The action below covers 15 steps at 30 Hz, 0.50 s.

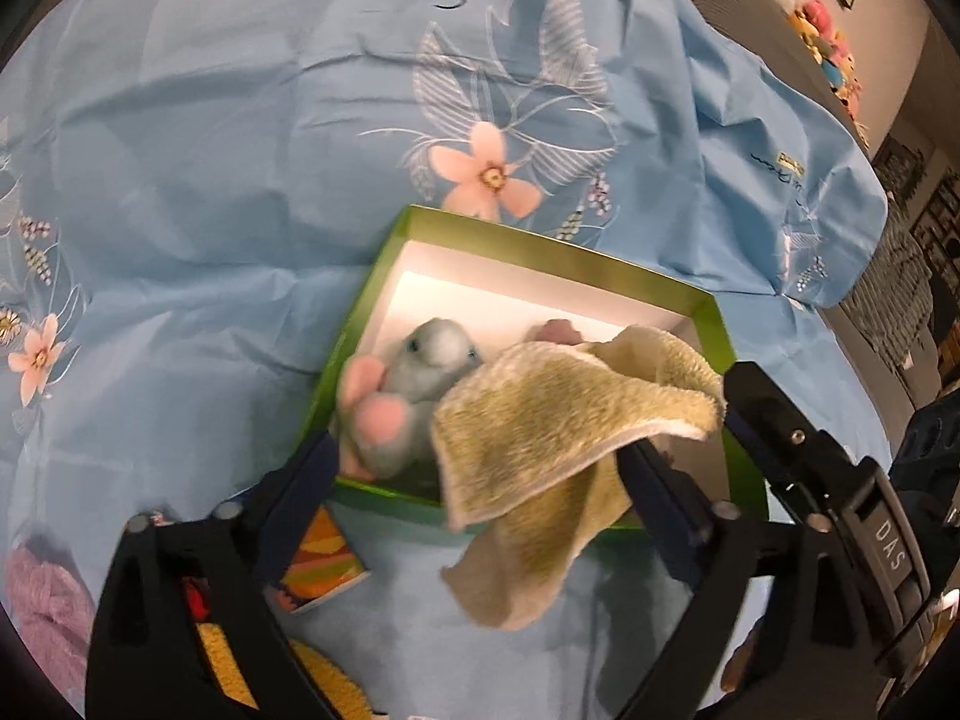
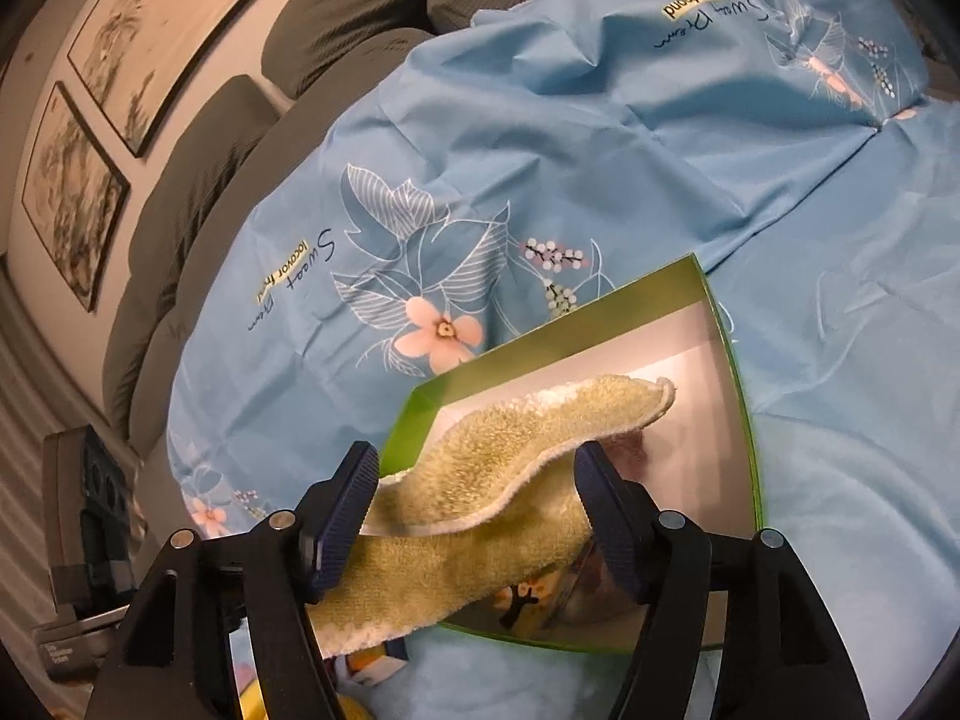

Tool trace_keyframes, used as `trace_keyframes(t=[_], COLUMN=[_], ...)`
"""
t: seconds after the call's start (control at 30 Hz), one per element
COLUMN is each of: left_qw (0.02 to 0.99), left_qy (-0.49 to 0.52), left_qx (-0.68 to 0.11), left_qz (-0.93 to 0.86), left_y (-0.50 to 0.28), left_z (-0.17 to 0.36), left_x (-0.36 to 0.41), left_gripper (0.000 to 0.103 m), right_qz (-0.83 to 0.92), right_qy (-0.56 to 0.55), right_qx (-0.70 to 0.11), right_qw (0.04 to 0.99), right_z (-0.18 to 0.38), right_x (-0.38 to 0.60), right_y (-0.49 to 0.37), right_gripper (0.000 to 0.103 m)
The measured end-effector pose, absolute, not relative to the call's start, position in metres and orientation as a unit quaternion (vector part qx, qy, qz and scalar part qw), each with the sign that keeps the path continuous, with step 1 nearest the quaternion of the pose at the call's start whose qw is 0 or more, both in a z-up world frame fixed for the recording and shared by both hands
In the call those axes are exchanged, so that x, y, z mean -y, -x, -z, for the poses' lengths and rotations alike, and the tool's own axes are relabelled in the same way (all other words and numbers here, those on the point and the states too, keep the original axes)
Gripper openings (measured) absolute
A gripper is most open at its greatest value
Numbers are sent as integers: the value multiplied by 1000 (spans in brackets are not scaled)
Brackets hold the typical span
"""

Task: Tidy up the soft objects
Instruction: 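Lower the cream towel into the green box and open the left gripper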

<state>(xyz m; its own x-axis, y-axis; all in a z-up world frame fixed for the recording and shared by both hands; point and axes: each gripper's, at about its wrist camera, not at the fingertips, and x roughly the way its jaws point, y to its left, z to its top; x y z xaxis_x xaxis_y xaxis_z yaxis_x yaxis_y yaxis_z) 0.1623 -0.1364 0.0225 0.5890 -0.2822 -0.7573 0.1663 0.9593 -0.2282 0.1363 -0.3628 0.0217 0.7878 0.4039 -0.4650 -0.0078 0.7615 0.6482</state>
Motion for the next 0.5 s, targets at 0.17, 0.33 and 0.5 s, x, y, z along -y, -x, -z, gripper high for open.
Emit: trace_keyframes(t=[0.17, 0.33, 0.5], left_qw=[890, 895, 896], left_qy=[70, 72, 79], left_qx=[-435, -425, -422], left_qz=[115, 112, 113], left_y=[-156, -147, -135], left_z=[-27, -34, -37], left_x=[127, 120, 110], left_gripper=[102, 102, 102], right_qz=[-105, -90, -87], right_qy=[-310, -288, -267], right_qx=[-306, -303, -303], right_qw=[894, 904, 911], right_z=[-25, -30, -33], right_x=[359, 356, 352], right_y=[-133, -127, -122], right_gripper=[71, 75, 75])
